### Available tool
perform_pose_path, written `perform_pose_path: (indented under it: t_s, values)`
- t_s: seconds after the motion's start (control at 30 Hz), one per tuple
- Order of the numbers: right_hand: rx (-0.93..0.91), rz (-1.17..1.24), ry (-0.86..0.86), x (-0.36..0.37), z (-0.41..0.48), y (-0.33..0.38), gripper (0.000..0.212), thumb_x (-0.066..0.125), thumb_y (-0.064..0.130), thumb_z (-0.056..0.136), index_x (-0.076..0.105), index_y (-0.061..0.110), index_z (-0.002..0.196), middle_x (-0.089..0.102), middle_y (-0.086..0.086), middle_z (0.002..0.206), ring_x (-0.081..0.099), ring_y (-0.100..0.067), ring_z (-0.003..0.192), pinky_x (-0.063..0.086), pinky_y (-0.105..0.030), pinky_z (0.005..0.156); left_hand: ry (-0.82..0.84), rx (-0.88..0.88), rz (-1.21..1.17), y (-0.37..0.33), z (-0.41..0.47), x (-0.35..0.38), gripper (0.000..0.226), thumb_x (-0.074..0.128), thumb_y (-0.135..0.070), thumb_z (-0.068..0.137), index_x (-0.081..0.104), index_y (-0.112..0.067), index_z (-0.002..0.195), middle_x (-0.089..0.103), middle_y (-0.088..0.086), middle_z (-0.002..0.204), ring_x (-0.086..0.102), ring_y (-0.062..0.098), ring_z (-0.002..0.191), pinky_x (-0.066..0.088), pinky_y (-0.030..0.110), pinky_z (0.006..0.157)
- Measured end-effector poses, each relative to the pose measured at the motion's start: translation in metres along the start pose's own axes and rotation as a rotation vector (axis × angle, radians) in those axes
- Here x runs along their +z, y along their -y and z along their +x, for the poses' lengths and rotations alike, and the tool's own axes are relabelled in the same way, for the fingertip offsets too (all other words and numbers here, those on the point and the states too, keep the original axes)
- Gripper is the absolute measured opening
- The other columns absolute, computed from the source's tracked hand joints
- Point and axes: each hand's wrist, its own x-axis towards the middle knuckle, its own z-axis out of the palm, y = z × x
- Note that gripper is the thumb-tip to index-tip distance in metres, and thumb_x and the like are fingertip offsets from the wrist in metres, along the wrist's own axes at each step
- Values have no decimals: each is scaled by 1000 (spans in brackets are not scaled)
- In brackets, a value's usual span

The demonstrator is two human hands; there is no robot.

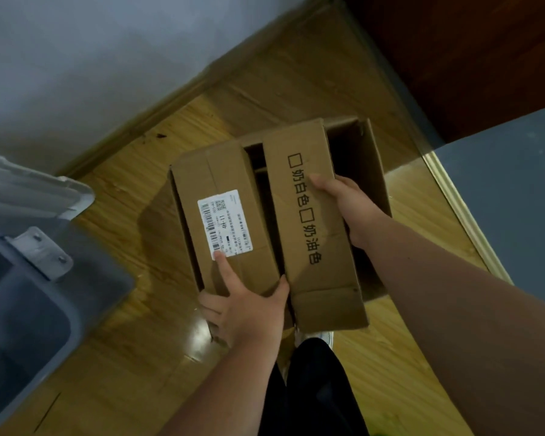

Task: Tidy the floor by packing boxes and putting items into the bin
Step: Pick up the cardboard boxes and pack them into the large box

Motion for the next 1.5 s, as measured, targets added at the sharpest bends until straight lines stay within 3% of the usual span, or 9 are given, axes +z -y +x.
perform_pose_path:
  t_s: [0.13, 0.43, 0.6, 0.8, 1.03, 1.13, 1.23, 1.37, 1.5]
  values:
    - [42, -26, 49, 6, 22, -6, 90, 84, 57, 60, 42, 34, 137, 71, -1, 112, 71, -25, 94, 57, -43, 68, -5, 6, 12, 0, 17, 8, 126, 69, -78, 58, -30, -55, 135, 13, 15, 138, 25, 35, 122, 38, 55, 101]
    - [2, -41, 108, 24, 64, -41, 87, 76, 55, 73, 31, 39, 146, 62, 2, 120, 63, -21, 100, 49, -35, 62, -83, 10, -17, 16, 40, 44, 131, 68, -81, 55, -31, -54, 136, 0, 15, 146, 15, 40, 135, 18, 55, 115]
    - [-24, -145, 25, 32, 79, -56, 90, 65, 72, 72, 35, 35, 148, 63, 3, 125, 61, -21, 107, 50, -44, 83, -89, 7, 48, 16, 40, 58, 134, 62, -85, 56, -40, -47, 136, -4, 22, 150, 12, 41, 137, 17, 53, 116]
    - [-102, -303, -64, 31, 86, -62, 87, 55, 76, 76, 32, 34, 149, 54, 2, 137, 52, -26, 121, 43, -51, 101, -84, 22, 82, 12, 39, 63, 134, 57, -87, 58, -36, -40, 141, -10, 27, 152, 9, 44, 140, 11, 53, 118]
    - [-65, -250, -25, 36, 80, -63, 86, 53, 73, 80, 23, 35, 151, 53, 0, 139, 51, -28, 123, 41, -54, 104, -90, -46, 67, 6, 46, 62, 138, 68, -81, 55, -36, -44, 137, -5, 25, 146, 14, 43, 136, 7, 52, 117]
    - [-66, -229, -57, 37, 69, -64, 83, 50, 72, 82, 21, 37, 151, 48, -1, 144, 47, -30, 128, 39, -56, 105, -80, -14, 10, 5, 42, 57, 134, 66, -84, 54, -29, -45, 140, -16, 16, 150, 2, 40, 142, 12, 53, 118]
    - [-219, -194, -166, 39, 52, -59, 70, 52, 61, 88, 26, 39, 149, 43, 3, 148, 45, -25, 130, 44, -53, 101, -95, 74, -66, -6, 37, 43, 115, 56, -86, 62, -8, -42, 147, -24, 5, 154, -14, 34, 145, 16, 58, 117]
    - [-350, -112, -160, 39, 26, -40, 51, 54, 53, 91, 42, 40, 138, 55, 19, 122, 56, -4, 108, 50, -26, 75, -206, 267, -164, -40, 48, 13, 79, 57, -65, 83, 23, -36, 148, 6, 12, 157, 3, 34, 145, 21, 55, 115]
    - [-355, -82, -119, 31, 3, -23, 26, 54, 50, 93, 52, 44, 118, 62, 22, 107, 63, 7, 90, 49, -19, 73, -220, 354, -137, -63, 65, -12, 69, 53, -57, 90, 31, -29, 149, 18, 13, 155, 15, 32, 141, 26, 47, 113]
